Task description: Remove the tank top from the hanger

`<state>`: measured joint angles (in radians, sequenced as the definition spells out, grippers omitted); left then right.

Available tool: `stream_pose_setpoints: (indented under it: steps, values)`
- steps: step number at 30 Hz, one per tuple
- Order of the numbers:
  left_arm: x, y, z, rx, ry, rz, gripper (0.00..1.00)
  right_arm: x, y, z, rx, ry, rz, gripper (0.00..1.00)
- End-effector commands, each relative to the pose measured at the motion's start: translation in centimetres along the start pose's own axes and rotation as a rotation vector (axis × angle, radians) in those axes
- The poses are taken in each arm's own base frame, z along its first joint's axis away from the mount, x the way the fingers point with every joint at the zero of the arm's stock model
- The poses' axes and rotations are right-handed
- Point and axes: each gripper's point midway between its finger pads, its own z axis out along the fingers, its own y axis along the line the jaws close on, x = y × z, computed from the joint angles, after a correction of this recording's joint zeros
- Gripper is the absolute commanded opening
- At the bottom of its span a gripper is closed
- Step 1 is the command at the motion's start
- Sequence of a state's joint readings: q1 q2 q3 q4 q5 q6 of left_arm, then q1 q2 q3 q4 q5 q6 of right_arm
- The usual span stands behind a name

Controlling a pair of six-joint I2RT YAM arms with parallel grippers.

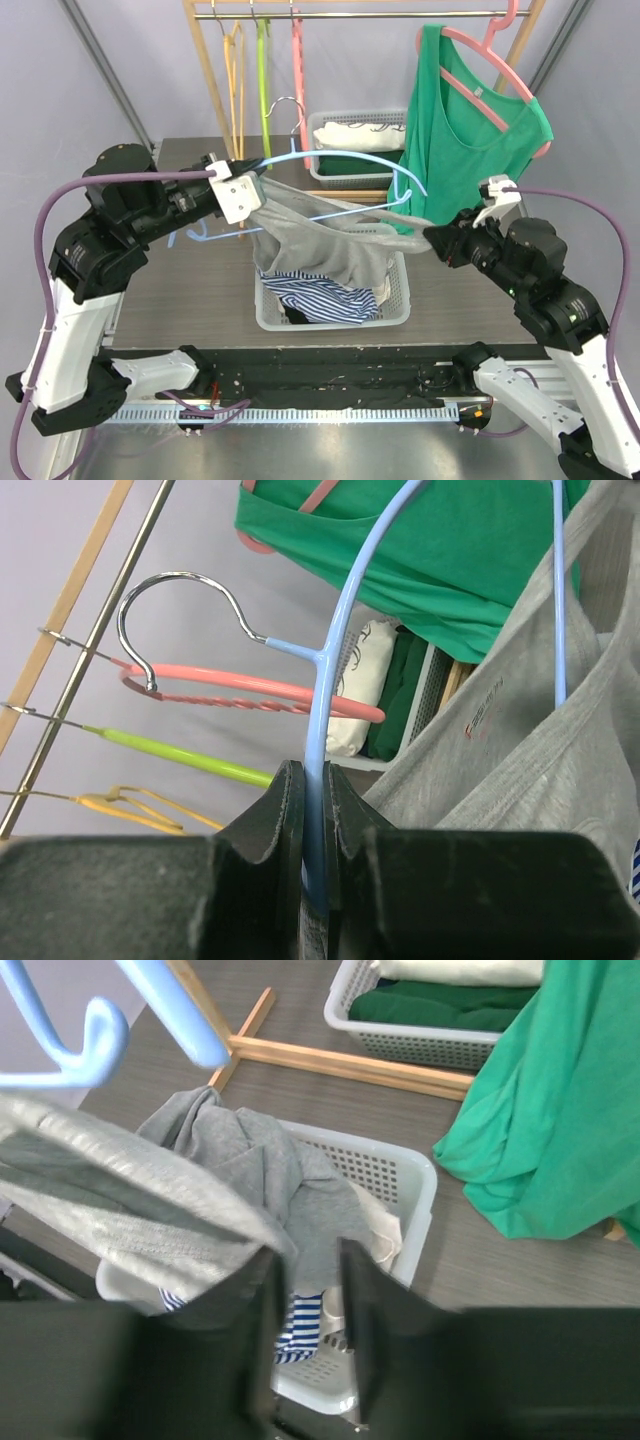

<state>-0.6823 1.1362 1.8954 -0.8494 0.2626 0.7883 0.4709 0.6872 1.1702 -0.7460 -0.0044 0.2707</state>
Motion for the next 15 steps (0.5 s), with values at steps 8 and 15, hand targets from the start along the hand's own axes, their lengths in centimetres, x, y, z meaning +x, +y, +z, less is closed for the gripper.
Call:
stream_pose_setpoints:
  steps: [8, 15]
  values:
    - [-2.9, -0.3, 2.7, -0.030, -0.178, 0.179, 0.00, -6.5, 4.8, -2.1, -0.213, -0.053, -0.185, 0.88]
    - [-3.7, -1.5, 4.6, -0.031, -0.227, 0.274, 0.00, -7.3, 9.9, -7.5, -0.524, -0.080, -0.344, 0.91]
